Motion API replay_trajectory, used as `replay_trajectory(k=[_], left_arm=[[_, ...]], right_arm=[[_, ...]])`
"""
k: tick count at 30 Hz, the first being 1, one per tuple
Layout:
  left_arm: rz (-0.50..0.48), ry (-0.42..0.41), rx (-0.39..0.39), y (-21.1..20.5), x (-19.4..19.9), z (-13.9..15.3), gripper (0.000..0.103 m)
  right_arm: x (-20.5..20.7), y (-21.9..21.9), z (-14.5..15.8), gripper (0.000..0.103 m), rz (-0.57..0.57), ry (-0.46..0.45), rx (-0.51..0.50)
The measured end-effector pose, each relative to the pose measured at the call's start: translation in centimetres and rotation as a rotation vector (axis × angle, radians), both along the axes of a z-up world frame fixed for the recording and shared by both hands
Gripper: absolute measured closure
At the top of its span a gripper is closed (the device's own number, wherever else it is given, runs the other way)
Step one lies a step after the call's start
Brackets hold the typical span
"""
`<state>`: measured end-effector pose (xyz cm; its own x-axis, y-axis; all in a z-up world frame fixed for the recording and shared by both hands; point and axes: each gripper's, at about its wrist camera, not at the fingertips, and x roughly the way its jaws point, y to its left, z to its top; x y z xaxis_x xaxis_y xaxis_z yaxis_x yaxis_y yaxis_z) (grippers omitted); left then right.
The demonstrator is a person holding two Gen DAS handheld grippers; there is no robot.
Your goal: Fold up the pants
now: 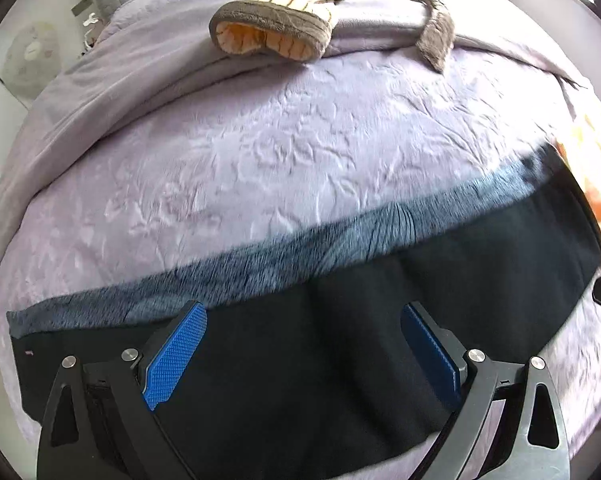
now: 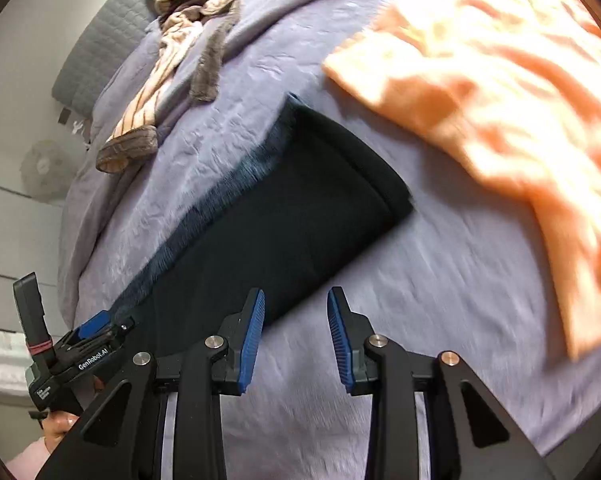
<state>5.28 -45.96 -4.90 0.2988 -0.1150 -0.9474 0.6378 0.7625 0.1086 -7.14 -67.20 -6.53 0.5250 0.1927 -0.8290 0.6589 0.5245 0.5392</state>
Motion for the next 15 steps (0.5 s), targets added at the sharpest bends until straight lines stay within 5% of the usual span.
replay_trajectory(k=[10, 15], left_arm=[[0.107, 0.025, 0.015, 1.0, 2.2, -4.7, 0.004], [0.096, 0.023, 0.009, 1.1, 2.5, -5.3, 0.004]], right_arm=[[13.3, 3.3, -3.6, 0.067, 0.300, -0.101, 0.018], [15.1, 1.4, -4.4, 0.070, 0.258, -0.073, -0.082]])
